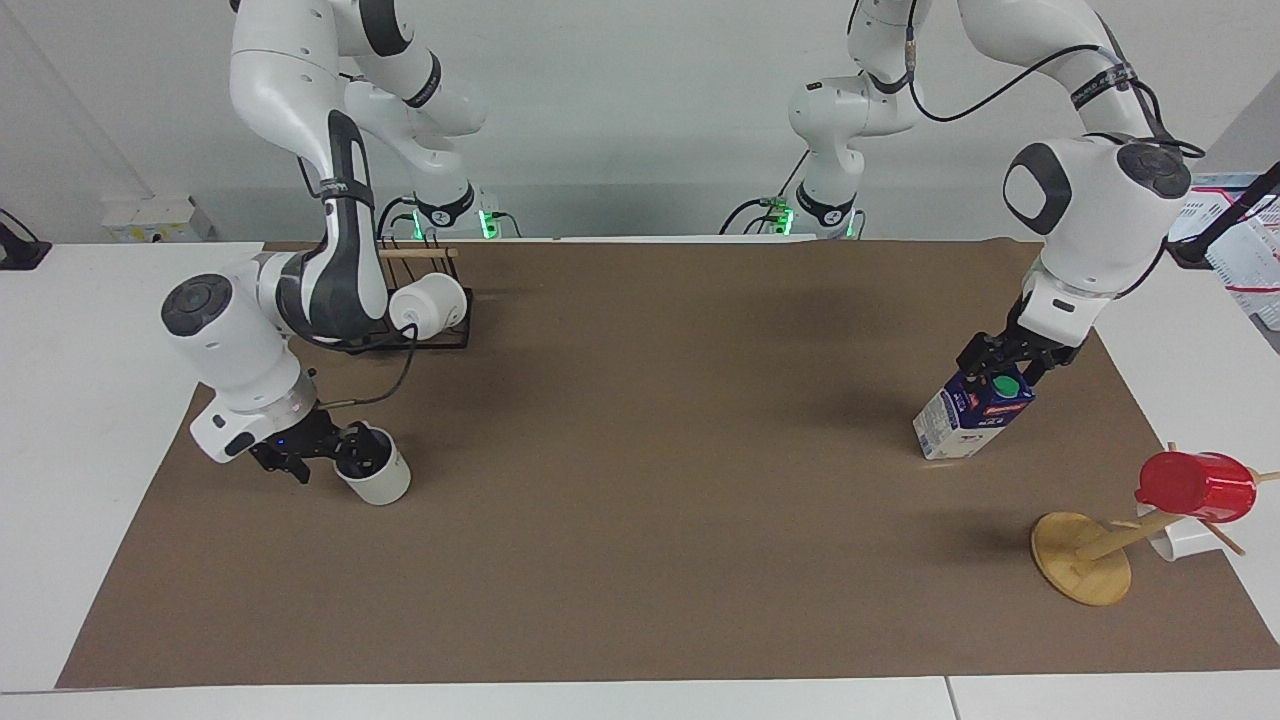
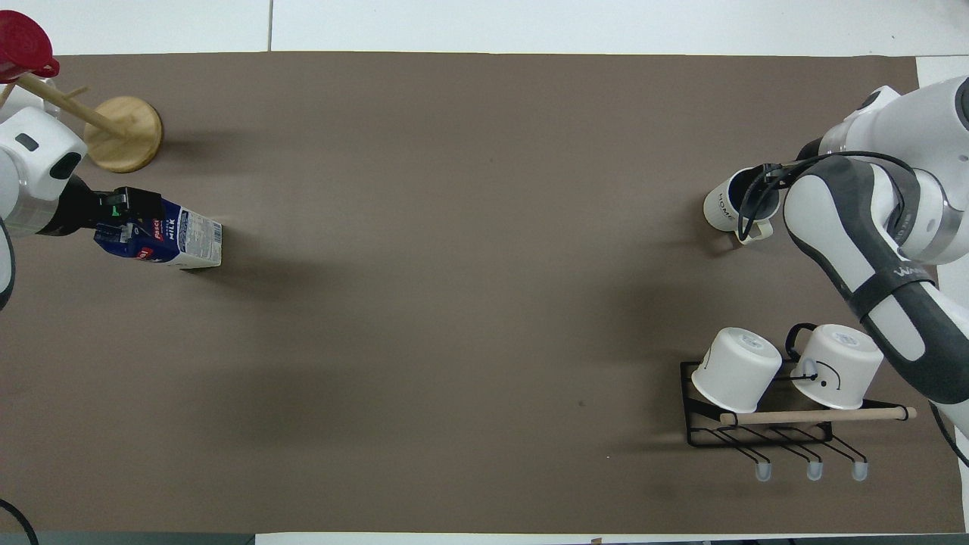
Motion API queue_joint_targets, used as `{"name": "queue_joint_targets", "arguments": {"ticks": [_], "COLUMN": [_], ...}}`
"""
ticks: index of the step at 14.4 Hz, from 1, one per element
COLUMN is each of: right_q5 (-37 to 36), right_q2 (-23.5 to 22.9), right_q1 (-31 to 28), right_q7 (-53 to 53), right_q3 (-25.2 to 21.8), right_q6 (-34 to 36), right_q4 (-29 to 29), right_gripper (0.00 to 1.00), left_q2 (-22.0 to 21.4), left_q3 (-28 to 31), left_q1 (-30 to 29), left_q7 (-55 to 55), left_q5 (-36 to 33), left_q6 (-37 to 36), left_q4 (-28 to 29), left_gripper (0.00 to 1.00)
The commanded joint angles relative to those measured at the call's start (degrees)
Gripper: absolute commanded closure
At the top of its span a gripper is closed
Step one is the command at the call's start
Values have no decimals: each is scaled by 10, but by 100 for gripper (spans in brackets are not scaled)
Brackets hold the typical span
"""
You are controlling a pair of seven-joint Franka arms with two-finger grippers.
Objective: Place cup and milk on table
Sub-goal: 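Carry the white mug toward the table center with the right gripper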
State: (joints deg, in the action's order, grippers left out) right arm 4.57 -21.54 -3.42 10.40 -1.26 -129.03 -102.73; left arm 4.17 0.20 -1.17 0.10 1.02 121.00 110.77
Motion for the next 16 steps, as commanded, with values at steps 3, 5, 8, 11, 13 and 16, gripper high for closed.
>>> {"name": "queue_joint_targets", "arguments": {"ticks": [3,5,8,11,13,16], "right_q5": [39,39,27,25,26,24], "right_q2": [8,8,14,26,29,28], "right_q1": [0,4,23,50,87,165], "right_q7": [13,4,6,4,-3,-109], "right_q3": [4,4,9,13,13,13], "right_q6": [-19,-13,38,89,95,81], "right_q4": [-20,-14,29,73,85,87], "right_gripper": [100,100,100,100,100,100], "left_q2": [-7,-7,-10,-22,-24,-24], "left_q3": [1,1,2,1,1,2], "left_q1": [3,3,3,3,2,0], "left_q7": [3,9,8,6,7,7], "left_q5": [-7,-7,-8,-8,-8,-9], "left_q6": [8,7,12,0,0,0], "left_q4": [13,13,9,5,3,-5], "left_gripper": [68,100,100,100,100,100]}}
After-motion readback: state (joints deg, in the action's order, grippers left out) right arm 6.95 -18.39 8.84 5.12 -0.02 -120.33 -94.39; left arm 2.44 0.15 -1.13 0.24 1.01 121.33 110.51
